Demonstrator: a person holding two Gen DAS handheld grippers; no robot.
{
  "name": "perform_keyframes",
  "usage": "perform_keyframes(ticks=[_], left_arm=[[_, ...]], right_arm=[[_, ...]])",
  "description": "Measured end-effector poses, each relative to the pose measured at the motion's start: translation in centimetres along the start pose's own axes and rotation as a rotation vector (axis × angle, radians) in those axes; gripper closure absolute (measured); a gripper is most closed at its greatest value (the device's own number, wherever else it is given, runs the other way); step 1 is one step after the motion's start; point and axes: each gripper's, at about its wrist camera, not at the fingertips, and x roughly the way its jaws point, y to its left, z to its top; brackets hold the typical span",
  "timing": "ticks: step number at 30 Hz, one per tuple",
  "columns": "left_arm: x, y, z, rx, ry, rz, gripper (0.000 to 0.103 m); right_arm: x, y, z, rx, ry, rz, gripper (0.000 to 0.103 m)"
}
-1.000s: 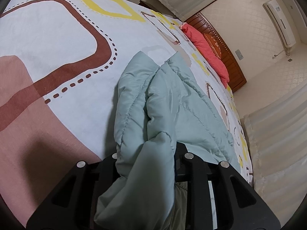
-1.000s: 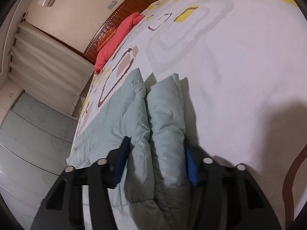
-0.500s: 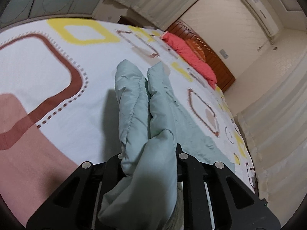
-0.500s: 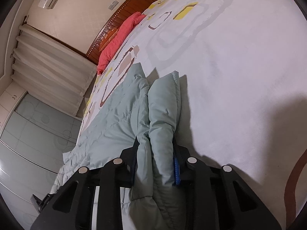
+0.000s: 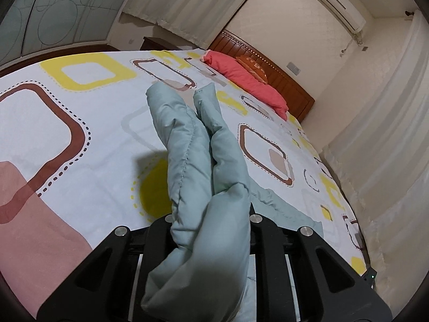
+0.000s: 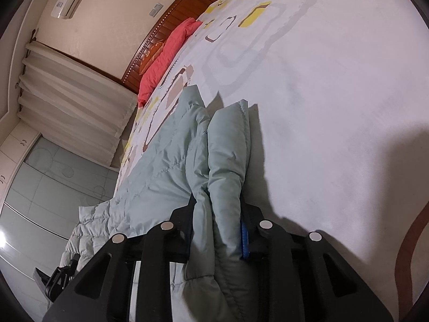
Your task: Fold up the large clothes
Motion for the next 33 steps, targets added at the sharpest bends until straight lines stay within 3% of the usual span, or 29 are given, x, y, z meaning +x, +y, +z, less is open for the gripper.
perform_keyframes(ticks=[5, 11, 14, 16, 33], left_arm=[[-0.1, -0.1, 0.0, 0.004, 0.0, 0.005, 0.086], [0.1, -0.1, -0.2, 0.017, 0.002, 0.01, 0.086], [0.0, -0.4, -0.3, 0.023, 0.001, 0.002, 0.086], [-0.1, -1.1, -0.4, 0.041, 0.0, -0.011, 0.086], [2.1, -12.4, -5.7, 0.321, 0.081, -0.11, 0.086]], right_arm=[[-0.6, 0.0, -0.1, 0.006, 0.005, -0.006, 0.07], [-1.8, 0.6, -0.9, -0.02, 0.0, -0.011, 0.055], [-1.9, 0.8, -1.2, -0.043, -0.005, -0.043, 0.057], [-1.7, 1.1, -1.3, -0.068, 0.0, -0.068, 0.064], [-1.8, -0.3, -1.4, -0.033, 0.0, -0.015, 0.068]])
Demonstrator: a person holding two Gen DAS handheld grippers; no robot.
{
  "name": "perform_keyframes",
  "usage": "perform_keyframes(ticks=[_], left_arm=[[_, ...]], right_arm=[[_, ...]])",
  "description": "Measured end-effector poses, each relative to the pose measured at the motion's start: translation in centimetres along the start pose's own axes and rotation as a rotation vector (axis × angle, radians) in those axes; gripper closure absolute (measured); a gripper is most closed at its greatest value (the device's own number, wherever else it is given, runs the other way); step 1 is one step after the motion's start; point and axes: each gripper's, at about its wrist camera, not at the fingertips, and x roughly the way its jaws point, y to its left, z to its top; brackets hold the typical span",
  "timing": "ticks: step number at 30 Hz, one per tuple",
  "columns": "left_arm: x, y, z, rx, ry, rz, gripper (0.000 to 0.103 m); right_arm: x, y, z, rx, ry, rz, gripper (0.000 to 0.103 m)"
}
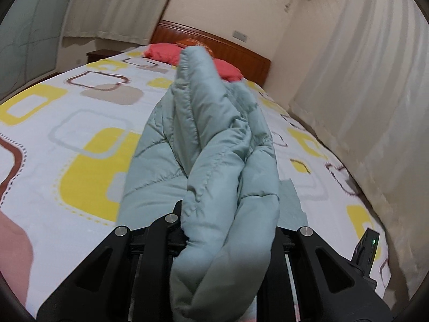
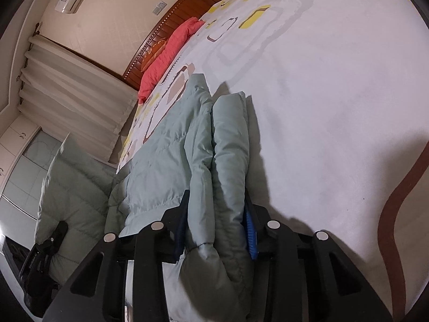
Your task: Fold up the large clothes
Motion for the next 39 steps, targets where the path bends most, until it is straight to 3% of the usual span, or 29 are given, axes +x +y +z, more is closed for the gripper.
perform_keyframes(ticks=[9, 17, 27, 34, 39], left_arm=[[3.9, -6.1, -1.8, 0.119, 0.075, -0.023, 0.086], [7.2, -9.7, -5.5, 0.231, 0.161, -0.003, 0.086], [9.3, -11.5, -8.2, 0.314, 0.18, 0.023, 0.086], [9.9, -11.4, -8.2, 0.308, 0.207, 0.014, 0.086], [9.2, -11.4, -7.9, 0.29, 0.201, -0.018, 0.073]], right_arm=[[-0.2, -0.3, -0.3, 0.007, 0.001, 0.034, 0.069], [-0.2, -0.8, -0.3, 0.011, 0.002, 0.065, 0.071], [0.1, -1.0, -0.5, 0.01, -0.004, 0.083, 0.071], [0.0, -0.9, -0.7, 0.011, -0.007, 0.088, 0.071], [-0.3, -1.1, -0.4, 0.031, 0.003, 0.112, 0.068]])
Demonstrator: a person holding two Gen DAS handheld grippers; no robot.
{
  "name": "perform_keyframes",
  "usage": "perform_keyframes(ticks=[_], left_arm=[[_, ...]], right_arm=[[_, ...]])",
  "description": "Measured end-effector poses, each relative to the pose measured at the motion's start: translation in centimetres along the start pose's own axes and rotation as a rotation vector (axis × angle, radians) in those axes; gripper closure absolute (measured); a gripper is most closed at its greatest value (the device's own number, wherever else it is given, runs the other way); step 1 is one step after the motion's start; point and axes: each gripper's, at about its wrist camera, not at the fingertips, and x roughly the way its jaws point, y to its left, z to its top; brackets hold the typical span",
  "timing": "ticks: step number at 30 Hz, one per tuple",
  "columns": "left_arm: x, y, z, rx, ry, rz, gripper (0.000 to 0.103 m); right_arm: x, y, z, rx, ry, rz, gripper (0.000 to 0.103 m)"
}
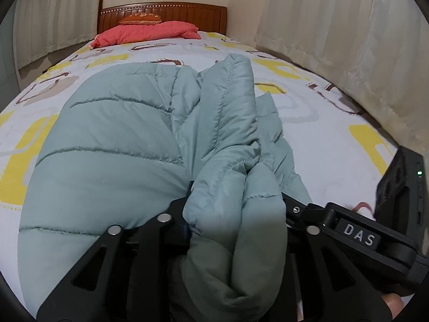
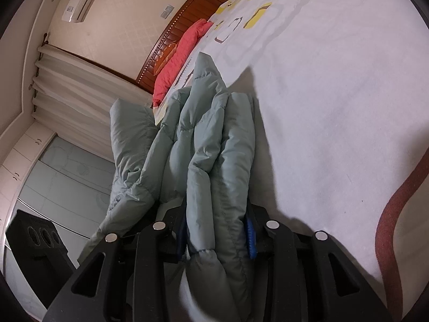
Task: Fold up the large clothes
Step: 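Open both grippers and press the folded jacket flat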
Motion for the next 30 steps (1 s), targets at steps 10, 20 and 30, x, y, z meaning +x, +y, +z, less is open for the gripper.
perform_keyframes(ticks=[10, 20, 30], left_arm=[[-4.9, 0.0, 0.2, -0.088, -0.061, -0.159, 0.035], [-9.6, 10.5, 0.8, -0.434, -0.188, -0.12, 0.03], [-6.9, 17.4, -2.4, -0.713, -0.1, -0.116, 0.03]], right_arm=[[-3.2, 0.5, 0.5, 0.0, -0.039, -0.075, 0.054], [-5.4, 4.3, 0.9, -0.041, -0.074, -0.039, 0.052], [-0.1, 7.9, -0.3, -0.108, 0.05, -0.034, 0.056]])
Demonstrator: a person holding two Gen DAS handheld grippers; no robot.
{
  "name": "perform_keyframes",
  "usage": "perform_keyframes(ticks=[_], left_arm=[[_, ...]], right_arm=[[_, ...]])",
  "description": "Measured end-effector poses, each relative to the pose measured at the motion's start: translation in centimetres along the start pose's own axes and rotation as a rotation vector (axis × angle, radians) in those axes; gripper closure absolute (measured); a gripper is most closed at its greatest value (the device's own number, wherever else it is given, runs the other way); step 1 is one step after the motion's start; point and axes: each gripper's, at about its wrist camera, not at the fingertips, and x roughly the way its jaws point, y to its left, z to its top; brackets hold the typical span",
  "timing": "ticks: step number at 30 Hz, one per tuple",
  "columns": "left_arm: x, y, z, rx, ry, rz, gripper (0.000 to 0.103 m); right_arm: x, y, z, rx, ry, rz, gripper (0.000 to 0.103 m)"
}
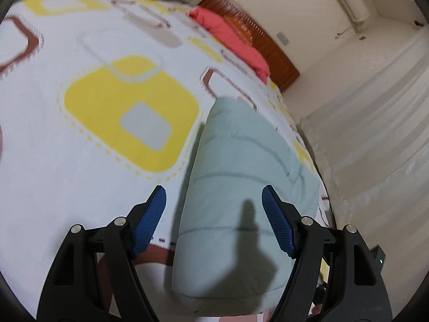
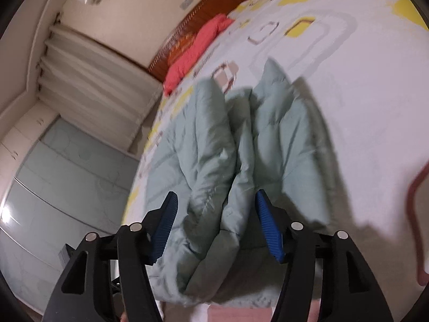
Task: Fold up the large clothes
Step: 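Open both grippers and press the folded jacket flat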
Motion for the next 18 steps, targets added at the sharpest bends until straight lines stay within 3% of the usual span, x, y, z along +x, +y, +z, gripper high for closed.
perform_keyframes(ticks=[1, 3, 9, 13, 18], left_arm=[[0.3, 0.1, -0.2, -0.01, 0.017, -0.006, 0.03], [0.3, 0.1, -0.5, -0.012, 0.019, -0.026, 0.03], [-0.1, -1.7, -0.9, 0.054, 0.005, -0.074, 0.027], [2.0, -2.8, -2.1, 0.097, 0.054, -0.023, 0.027], [4.5, -2.7, -3.6, 0.127, 0.102, 0.053, 0.028]], right_arm=[[0.6, 0.1, -0.1, -0.011, 0.021, -0.01, 0.084], [0.9, 0.7, -0.3, -0.05, 0.039, -0.014, 0.091], [-3.7, 1.5, 0.6, -0.132, -0.1, -0.051, 0.092], [-3.8, -1.8, 1.0, -0.075, -0.086, -0.081, 0.092], [-2.3, -6.4, 0.1, 0.046, -0.037, -0.056, 0.092]])
